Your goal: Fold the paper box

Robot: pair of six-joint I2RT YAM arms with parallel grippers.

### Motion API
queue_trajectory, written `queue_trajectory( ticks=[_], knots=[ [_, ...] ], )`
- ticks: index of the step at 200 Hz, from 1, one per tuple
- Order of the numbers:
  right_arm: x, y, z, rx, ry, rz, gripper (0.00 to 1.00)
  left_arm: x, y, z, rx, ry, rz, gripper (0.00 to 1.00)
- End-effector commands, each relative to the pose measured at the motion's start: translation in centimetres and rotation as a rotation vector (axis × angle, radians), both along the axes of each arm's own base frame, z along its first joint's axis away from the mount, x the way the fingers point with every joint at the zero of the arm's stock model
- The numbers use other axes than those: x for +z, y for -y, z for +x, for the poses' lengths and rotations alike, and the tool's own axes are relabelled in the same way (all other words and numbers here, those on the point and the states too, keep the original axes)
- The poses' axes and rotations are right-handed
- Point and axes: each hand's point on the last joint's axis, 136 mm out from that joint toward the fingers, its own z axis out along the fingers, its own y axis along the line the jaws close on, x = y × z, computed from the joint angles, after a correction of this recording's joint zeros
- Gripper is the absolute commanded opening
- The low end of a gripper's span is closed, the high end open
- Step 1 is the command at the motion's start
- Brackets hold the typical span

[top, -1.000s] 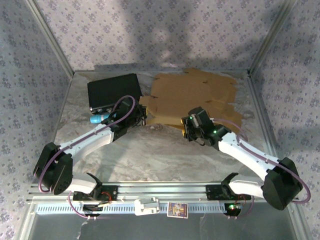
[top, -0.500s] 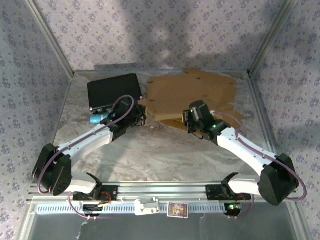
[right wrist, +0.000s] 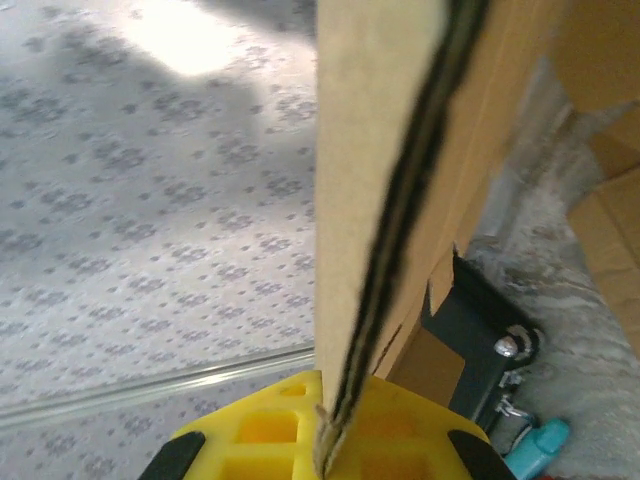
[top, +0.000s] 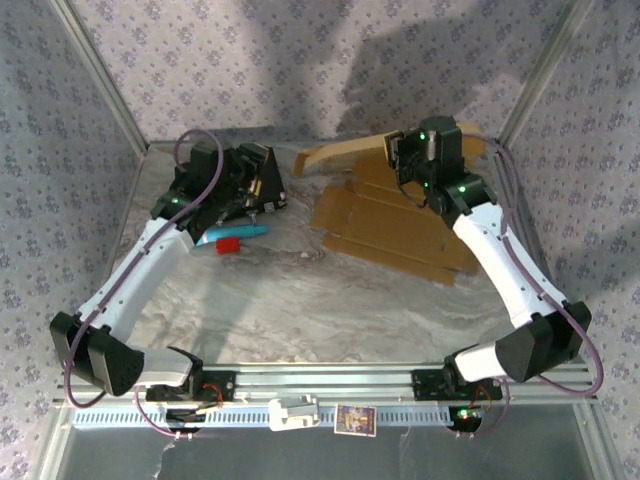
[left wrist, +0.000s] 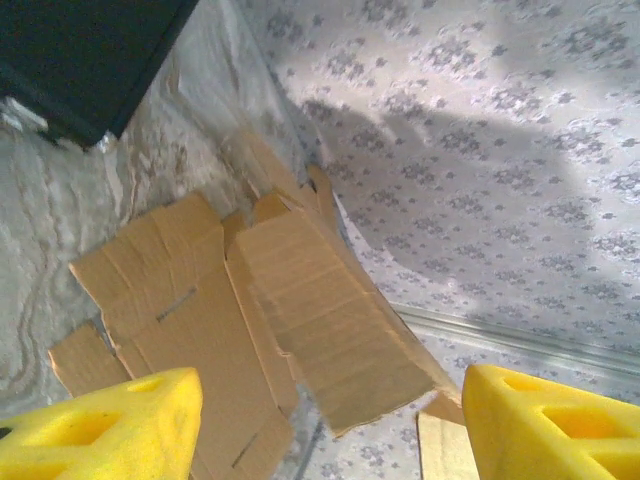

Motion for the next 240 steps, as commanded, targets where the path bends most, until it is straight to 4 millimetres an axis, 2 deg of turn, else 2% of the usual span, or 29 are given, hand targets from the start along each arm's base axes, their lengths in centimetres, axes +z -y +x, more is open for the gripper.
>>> queue_trajectory(
  ticks=[1, 27, 51, 72, 93, 103, 109, 130, 164, 189, 210, 216, 240],
  knots=[
    [4.0, 0.1, -1.1, 0.065, 0.09, -0.076, 0.0, 1.2, -2.0, -0.8, -0.028, 0.034, 0.162, 0.67],
    [8.3, 0.9, -3.3, 0.083, 0.169, -0.134, 0.0, 2.4, -3.1, -0.1, -0.02, 0.067, 0.206, 0.66],
    [10.4, 2.2, -5.9, 0.069, 0.169, -0.111, 0.0, 2.5, -4.1, 0.3, -0.008, 0.068, 0.224, 0.66],
    [10.0, 3.1, -8.8, 0.051, 0.059, -0.045, 0.0, 2.8, -4.9, 0.4, -0.001, 0.06, 0.232, 0.65],
    [8.0, 2.6, -11.3, 0.041, -0.121, 0.049, 0.0, 2.5, -5.4, 0.2, -0.009, 0.031, 0.245, 0.65],
    [6.7, 2.1, -11.9, 0.036, -0.197, 0.072, 0.0, 2.3, -5.8, 0.2, -0.009, 0.012, 0.252, 0.65],
    [5.9, 1.7, -11.9, 0.029, -0.237, 0.099, 0.0, 1.5, -6.0, -0.2, -0.017, -0.027, 0.266, 0.64],
    [2.8, -0.3, -9.9, 0.03, -0.362, 0.152, 0.0, -0.2, -6.6, -0.5, -0.036, -0.098, 0.277, 0.64],
    [-0.8, -2.4, -1.8, -0.018, -0.42, 0.211, 0.0, -3.9, -6.7, -0.9, -0.11, -0.209, 0.312, 0.59],
    [-3.1, -3.4, 1.7, -0.028, -0.466, 0.192, 0.0, -7.0, -6.9, -1.0, -0.17, -0.232, 0.382, 0.52],
    [-3.6, -3.8, 3.6, -0.041, -0.444, 0.181, 0.0, -9.9, -6.4, -0.7, -0.232, -0.219, 0.393, 0.39],
    [-3.4, -3.8, 4.3, -0.042, -0.421, 0.185, 0.0, -10.2, -6.1, -0.1, -0.235, -0.195, 0.377, 0.36],
    [-2.0, -3.7, 5.4, -0.04, -0.377, 0.169, 0.0, -11.3, -5.3, 0.2, -0.247, -0.2, 0.325, 0.33]
  ],
)
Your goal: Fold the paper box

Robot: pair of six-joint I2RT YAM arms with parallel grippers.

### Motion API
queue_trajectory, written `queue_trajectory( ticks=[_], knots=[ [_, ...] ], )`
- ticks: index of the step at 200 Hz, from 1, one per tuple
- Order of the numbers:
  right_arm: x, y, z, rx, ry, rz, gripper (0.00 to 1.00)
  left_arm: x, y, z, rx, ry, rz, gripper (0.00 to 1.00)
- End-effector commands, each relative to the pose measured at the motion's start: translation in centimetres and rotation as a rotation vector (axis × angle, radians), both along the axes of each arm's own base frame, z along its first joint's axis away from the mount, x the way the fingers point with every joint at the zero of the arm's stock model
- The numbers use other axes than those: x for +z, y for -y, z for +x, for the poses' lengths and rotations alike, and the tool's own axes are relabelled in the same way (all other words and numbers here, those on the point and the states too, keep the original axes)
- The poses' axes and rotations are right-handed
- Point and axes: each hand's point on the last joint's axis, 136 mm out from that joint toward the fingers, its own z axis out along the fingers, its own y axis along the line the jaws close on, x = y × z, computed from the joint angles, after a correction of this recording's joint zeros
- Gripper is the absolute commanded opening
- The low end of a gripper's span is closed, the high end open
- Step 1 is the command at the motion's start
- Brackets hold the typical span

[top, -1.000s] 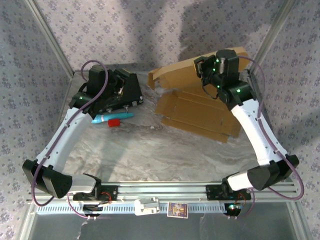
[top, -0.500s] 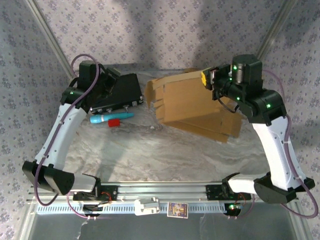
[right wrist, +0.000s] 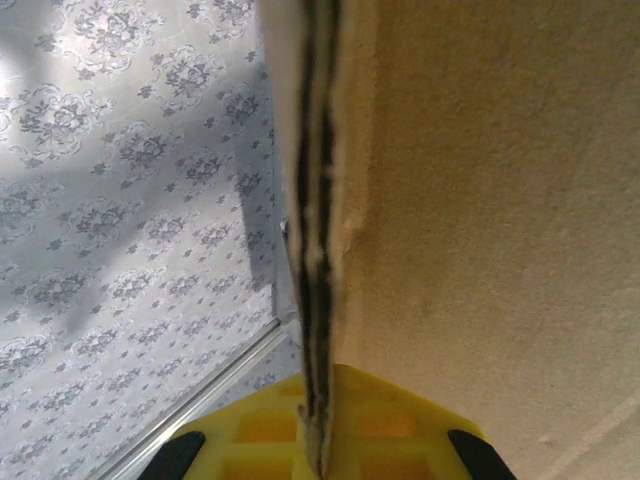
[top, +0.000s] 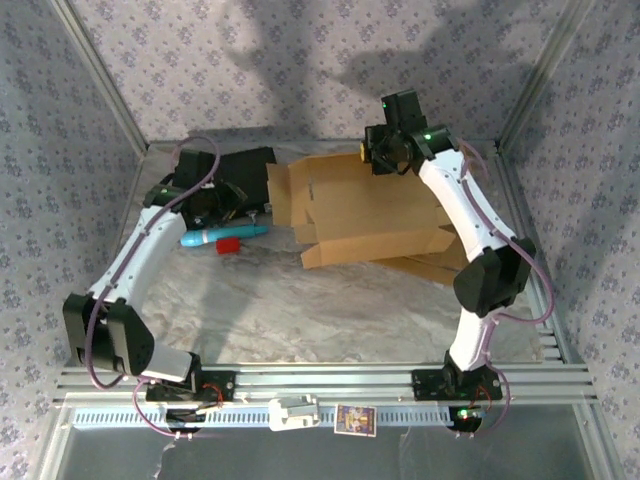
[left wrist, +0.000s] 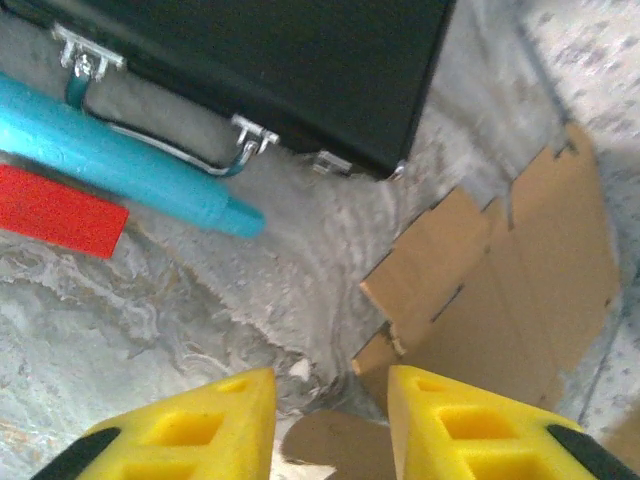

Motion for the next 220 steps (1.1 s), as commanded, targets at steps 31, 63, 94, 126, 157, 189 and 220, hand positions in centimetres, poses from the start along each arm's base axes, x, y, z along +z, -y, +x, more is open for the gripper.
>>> queue_trajectory(
  ticks=[31, 63, 94, 126, 157, 189, 220],
  knots=[
    [6.9, 0.6, -0.1, -0.016, 0.173, -0.009, 0.0, 0.6, 0.7, 1.1, -0.058, 0.073, -0.019, 0.33],
    [7.6, 1.1, 2.4, -0.045, 0.299, -0.008, 0.0, 0.1, 1.7, 0.9, -0.094, 0.064, -0.062, 0.32],
    [9.3, 0.1, 5.7, -0.008, 0.452, 0.03, 0.0, -0.6, 2.2, 1.1, -0.111, 0.089, -0.09, 0.28],
    [9.6, -0.9, 7.5, 0.038, 0.543, 0.024, 0.0, 0.0, 3.5, 2.7, -0.164, 0.204, -0.134, 0.23],
    [7.8, -1.8, 7.4, 0.056, 0.495, 0.043, 0.0, 0.0, 4.8, 3.7, -0.24, 0.29, -0.161, 0.22],
    [6.9, -1.5, 6.5, 0.04, 0.446, 0.031, 0.0, -1.6, 5.9, 4.2, -0.274, 0.335, -0.148, 0.24],
    [6.7, -0.6, 5.0, 0.026, 0.406, 0.02, 0.0, -2.7, 4.5, 5.5, -0.153, 0.371, -0.179, 0.24]
  ],
)
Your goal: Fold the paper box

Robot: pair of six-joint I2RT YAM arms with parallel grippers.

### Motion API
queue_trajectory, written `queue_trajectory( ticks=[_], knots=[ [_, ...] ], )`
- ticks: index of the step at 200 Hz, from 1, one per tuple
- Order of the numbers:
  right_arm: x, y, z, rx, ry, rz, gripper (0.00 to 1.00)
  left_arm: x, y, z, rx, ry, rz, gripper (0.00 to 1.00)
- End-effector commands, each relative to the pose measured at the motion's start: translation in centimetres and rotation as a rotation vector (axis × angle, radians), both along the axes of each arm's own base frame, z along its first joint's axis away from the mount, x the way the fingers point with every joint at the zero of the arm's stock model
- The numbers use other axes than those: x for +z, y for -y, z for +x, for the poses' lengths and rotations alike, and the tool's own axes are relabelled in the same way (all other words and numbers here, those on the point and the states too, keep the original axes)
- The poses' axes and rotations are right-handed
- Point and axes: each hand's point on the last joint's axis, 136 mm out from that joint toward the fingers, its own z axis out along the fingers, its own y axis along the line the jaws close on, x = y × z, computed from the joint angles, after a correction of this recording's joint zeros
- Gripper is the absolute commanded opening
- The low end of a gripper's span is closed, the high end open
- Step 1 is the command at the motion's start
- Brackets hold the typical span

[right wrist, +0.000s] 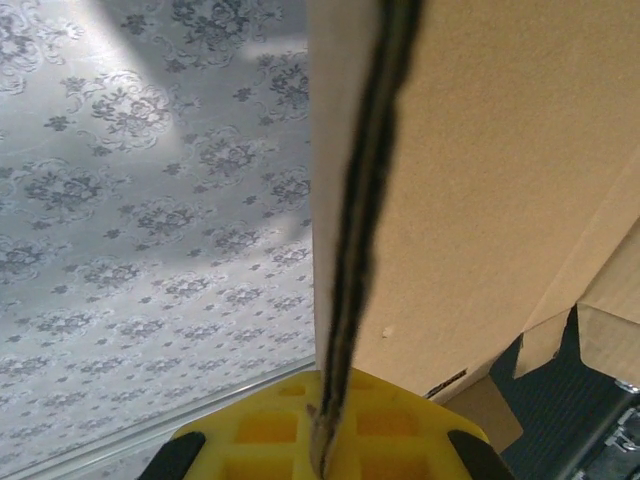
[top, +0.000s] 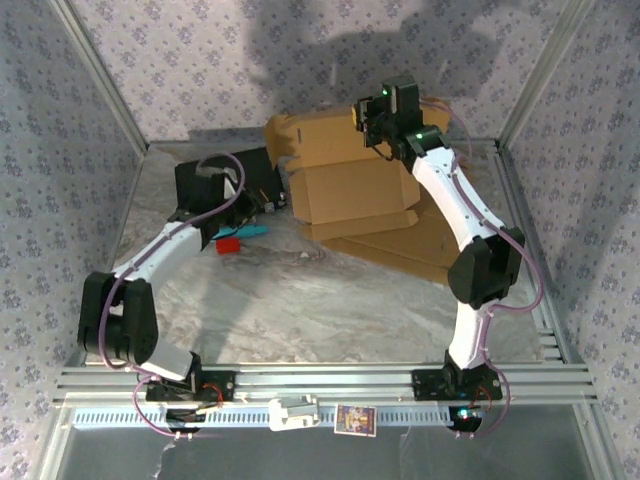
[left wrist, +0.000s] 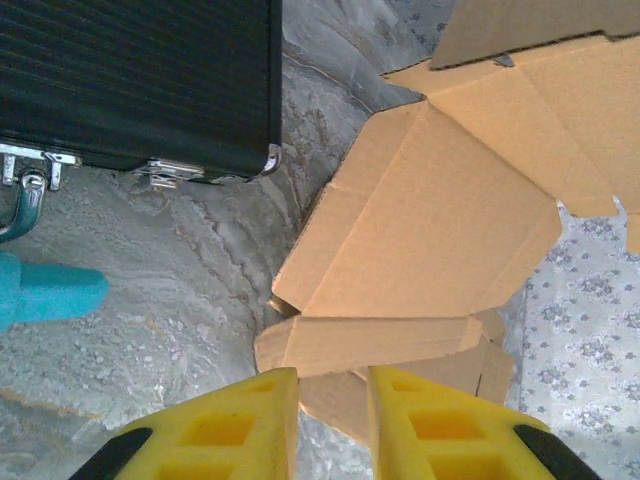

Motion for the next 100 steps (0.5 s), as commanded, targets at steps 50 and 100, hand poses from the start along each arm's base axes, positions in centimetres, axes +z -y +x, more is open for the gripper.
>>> queue_trajectory(
  ticks=[50, 100],
  knots=[
    [1.3, 2.8, -7.0, -0.034, -0.068, 0.032, 0.0, -0.7, -0.6, 3.7, 0.149, 0.017, -0.204, 0.25],
    [1.7, 4.2, -11.5, -0.082, -0.113, 0.058, 0.0, -1.3, 0.3, 4.9, 0.162, -0.005, -0.284, 0.29]
  ],
)
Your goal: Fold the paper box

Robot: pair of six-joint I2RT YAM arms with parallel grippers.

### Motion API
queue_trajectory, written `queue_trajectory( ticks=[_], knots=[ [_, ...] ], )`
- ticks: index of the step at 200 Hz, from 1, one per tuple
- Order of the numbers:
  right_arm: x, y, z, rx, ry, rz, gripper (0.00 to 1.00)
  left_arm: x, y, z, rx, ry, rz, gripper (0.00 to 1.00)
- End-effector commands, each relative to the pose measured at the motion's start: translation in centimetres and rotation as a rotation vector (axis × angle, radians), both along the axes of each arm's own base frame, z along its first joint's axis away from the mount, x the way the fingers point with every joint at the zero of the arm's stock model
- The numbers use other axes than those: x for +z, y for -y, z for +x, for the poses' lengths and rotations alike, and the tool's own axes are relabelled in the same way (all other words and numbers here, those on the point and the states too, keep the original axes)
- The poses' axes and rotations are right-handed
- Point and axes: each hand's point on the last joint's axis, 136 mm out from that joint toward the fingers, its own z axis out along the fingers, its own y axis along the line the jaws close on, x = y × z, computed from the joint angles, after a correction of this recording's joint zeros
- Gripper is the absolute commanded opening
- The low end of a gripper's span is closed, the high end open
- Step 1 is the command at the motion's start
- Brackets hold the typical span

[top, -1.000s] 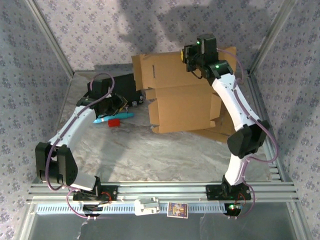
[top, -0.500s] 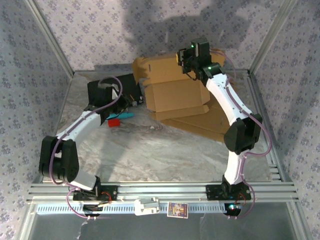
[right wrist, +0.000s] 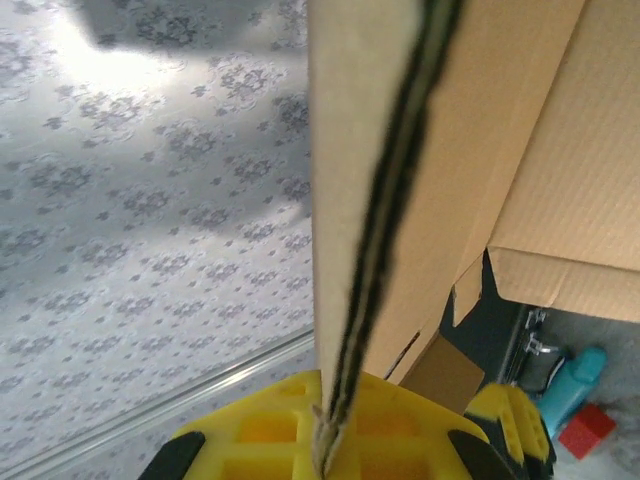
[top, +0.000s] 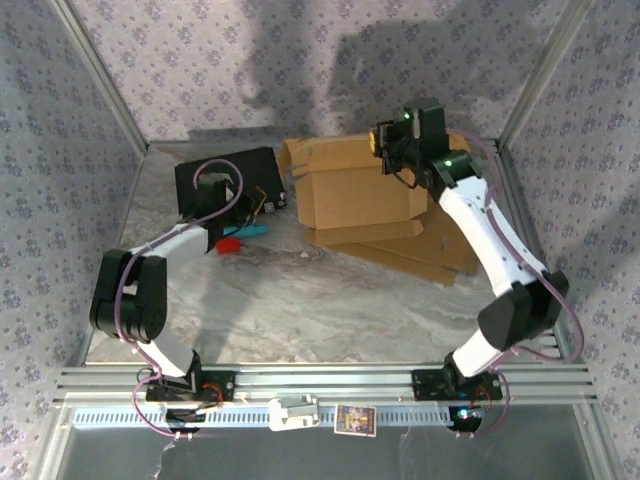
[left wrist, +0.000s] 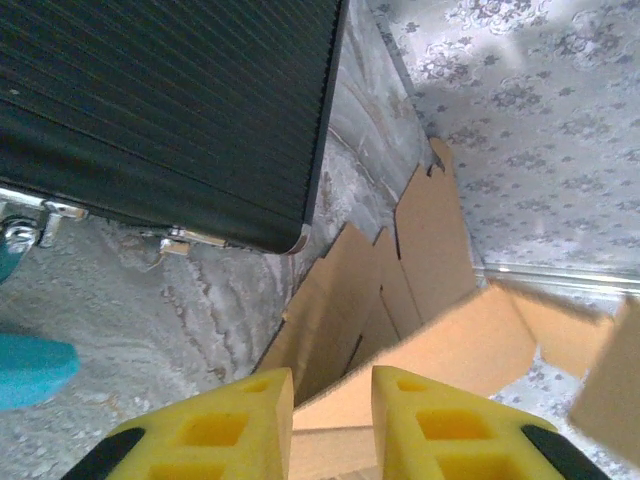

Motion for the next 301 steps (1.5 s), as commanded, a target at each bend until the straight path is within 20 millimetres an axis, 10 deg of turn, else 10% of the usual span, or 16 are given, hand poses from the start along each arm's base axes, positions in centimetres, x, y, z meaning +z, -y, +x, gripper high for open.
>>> queue_trajectory(
  ticks=[1, 55, 130, 165, 301],
  knots=[
    [0.4, 0.9, -1.7, -0.047, -0.027, 0.023, 0.0, 1.2, 1.0, 1.2, -0.001, 0.039, -0.09, 0.29],
    [0.9, 1.0, -0.7, -0.051, -0.023, 0.046, 0.0, 1.9, 5.7, 2.2, -0.078, 0.07, -0.221, 0.37],
    [0.8, 1.0, -0.8, -0.045, -0.04, 0.068, 0.0, 2.7, 4.5, 4.9, 0.012, 0.122, -0.289, 0.52],
    [0.9, 1.0, -0.7, -0.046, -0.038, 0.076, 0.0, 2.8, 7.1, 6.1, -0.056, 0.117, -0.334, 0.51],
    [-0.7, 0.5, 0.2, -0.043, -0.058, 0.119, 0.0, 1.9, 11.5, 3.8, -0.128, 0.114, -0.437, 0.48]
  ],
)
